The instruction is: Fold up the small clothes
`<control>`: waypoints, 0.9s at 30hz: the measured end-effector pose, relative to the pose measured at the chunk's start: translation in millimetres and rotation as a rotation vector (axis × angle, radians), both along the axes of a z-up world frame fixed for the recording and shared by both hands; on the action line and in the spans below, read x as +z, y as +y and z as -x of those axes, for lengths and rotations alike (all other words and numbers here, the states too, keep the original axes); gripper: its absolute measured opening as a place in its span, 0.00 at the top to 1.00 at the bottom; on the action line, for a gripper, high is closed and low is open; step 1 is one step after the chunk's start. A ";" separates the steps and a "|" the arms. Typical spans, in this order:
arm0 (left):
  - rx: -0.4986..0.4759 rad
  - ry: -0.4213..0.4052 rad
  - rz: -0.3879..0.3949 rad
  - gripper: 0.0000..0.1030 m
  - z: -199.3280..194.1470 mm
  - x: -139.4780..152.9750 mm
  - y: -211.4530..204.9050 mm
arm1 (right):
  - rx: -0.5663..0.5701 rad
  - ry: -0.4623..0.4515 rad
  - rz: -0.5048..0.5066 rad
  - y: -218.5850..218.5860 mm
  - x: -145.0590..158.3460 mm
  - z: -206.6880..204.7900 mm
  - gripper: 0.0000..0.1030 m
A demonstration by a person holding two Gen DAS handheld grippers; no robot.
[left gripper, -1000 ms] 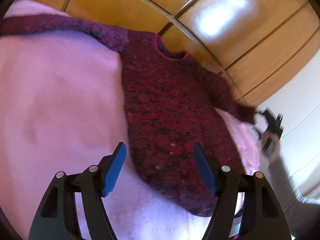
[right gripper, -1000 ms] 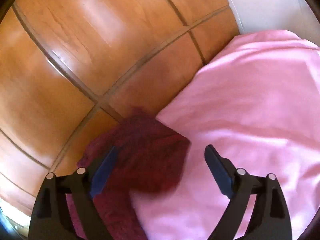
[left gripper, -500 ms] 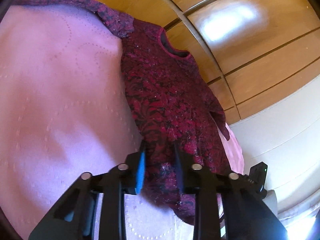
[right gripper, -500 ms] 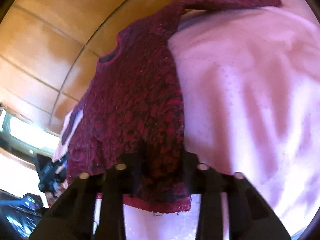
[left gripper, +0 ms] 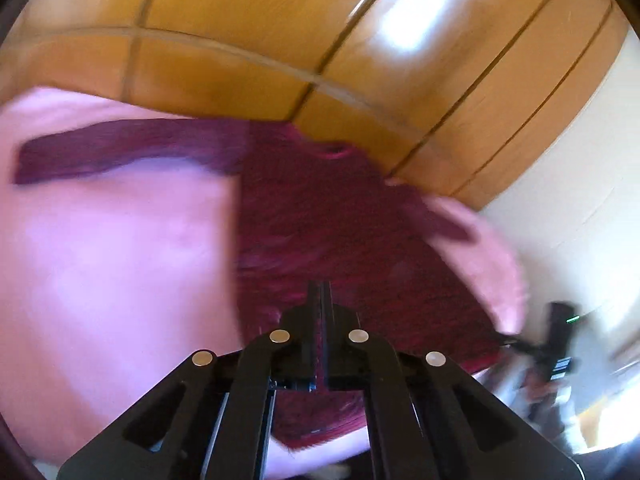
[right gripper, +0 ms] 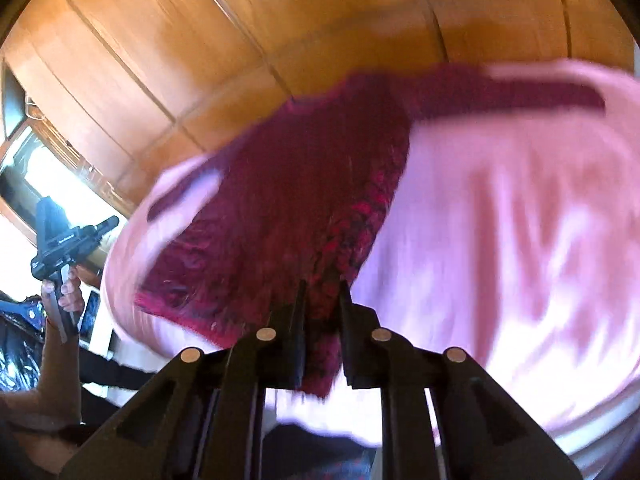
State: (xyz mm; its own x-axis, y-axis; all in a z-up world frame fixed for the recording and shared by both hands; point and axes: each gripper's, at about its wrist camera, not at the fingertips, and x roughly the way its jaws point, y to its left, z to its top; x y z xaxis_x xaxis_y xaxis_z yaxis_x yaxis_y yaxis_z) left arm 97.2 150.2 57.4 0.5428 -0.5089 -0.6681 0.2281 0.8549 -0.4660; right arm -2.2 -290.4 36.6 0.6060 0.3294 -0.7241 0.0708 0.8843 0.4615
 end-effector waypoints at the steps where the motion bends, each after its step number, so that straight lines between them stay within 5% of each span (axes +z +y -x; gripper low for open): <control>1: -0.002 0.027 0.008 0.97 5.6 -14.0 5.2 | -0.010 0.021 0.003 -4.7 -7.0 6.1 0.87; 2: 0.007 0.074 0.020 0.90 10.6 -33.5 10.6 | -0.031 0.049 -0.010 -7.0 -19.0 8.3 0.85; 4: 0.063 0.120 0.011 0.49 18.6 -62.3 16.3 | -0.074 0.072 -0.025 -13.7 -29.1 15.9 0.75; 6: 0.106 0.144 0.057 0.44 29.9 -88.7 21.6 | -0.116 0.075 -0.099 -21.6 -38.1 13.6 0.56; 11: 0.104 0.175 0.171 0.44 36.8 -117.0 11.1 | -0.107 0.079 -0.161 -9.5 -51.8 2.9 0.52; 13: 0.079 0.176 0.173 0.66 34.7 -120.3 -0.9 | -0.097 0.088 -0.141 -0.1 -60.1 -1.1 0.55; 14: 0.068 0.164 0.142 0.74 33.7 -120.1 -7.5 | -0.091 0.085 -0.115 4.2 -59.2 -6.0 0.70; 16: 0.052 0.144 0.078 0.88 32.1 -116.7 -19.9 | -0.079 0.082 -0.076 17.2 -63.9 -7.7 0.82; 23: 0.014 0.054 0.053 0.90 70.3 -78.5 -4.3 | -0.020 -0.050 0.041 31.9 5.4 33.5 0.87; 27: -0.006 0.084 0.015 0.90 98.0 -87.7 -10.7 | 0.002 0.018 0.086 42.7 -8.8 55.4 0.87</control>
State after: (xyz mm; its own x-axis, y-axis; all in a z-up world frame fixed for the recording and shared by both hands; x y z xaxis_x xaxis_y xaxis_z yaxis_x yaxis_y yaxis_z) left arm -0.8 139.5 -30.3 0.4821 -0.5220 -0.7036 0.1925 0.8466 -0.4962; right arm -57.5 -247.7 27.8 0.5920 0.2668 -0.7605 0.0764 0.9208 0.3826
